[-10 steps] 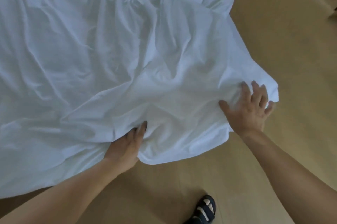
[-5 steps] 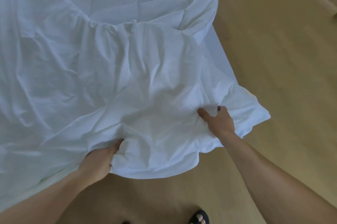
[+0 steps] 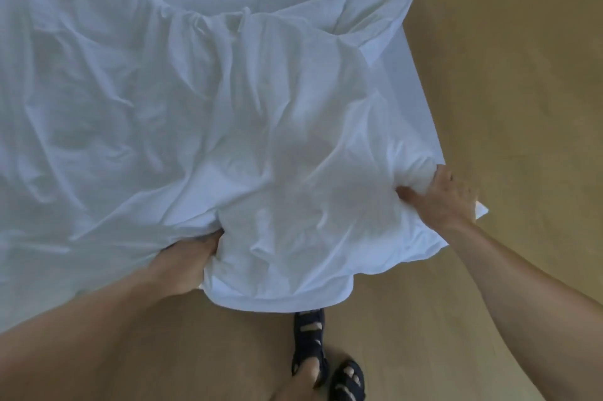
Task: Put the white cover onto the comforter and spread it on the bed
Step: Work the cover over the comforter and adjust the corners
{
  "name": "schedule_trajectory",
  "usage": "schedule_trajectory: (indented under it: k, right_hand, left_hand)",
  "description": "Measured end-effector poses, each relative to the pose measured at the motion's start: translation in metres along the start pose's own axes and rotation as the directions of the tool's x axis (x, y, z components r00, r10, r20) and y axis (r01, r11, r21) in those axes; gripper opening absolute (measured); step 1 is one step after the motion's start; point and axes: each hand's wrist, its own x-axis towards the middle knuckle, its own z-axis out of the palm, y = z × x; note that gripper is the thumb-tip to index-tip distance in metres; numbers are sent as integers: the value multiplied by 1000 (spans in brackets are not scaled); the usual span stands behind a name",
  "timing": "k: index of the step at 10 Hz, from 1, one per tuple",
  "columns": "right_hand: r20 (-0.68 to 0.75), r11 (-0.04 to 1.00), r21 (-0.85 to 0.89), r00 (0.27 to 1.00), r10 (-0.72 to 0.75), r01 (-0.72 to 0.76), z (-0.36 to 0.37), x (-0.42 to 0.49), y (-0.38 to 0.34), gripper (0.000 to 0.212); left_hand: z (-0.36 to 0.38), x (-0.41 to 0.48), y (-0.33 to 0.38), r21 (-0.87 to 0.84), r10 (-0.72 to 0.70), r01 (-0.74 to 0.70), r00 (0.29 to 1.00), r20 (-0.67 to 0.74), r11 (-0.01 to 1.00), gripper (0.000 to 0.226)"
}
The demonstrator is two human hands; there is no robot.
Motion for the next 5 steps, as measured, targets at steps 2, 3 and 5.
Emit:
schedule_trajectory:
  k: [2, 3, 5]
  right_hand:
    - [109, 949, 315, 994, -29, -6, 0, -6, 5, 47]
    - [64, 915, 403, 998, -16, -11, -44, 19, 51, 50]
    - [219, 851, 495, 973, 74, -176, -81, 40, 132, 57]
  left_hand:
    - [-24, -27, 38, 6, -46, 45, 997, 58, 999, 80]
    - [-25, -35, 62, 30, -198, 196, 969, 146, 980, 98]
    - [-28, -30, 106, -78, -288, 306, 940, 184, 949, 123]
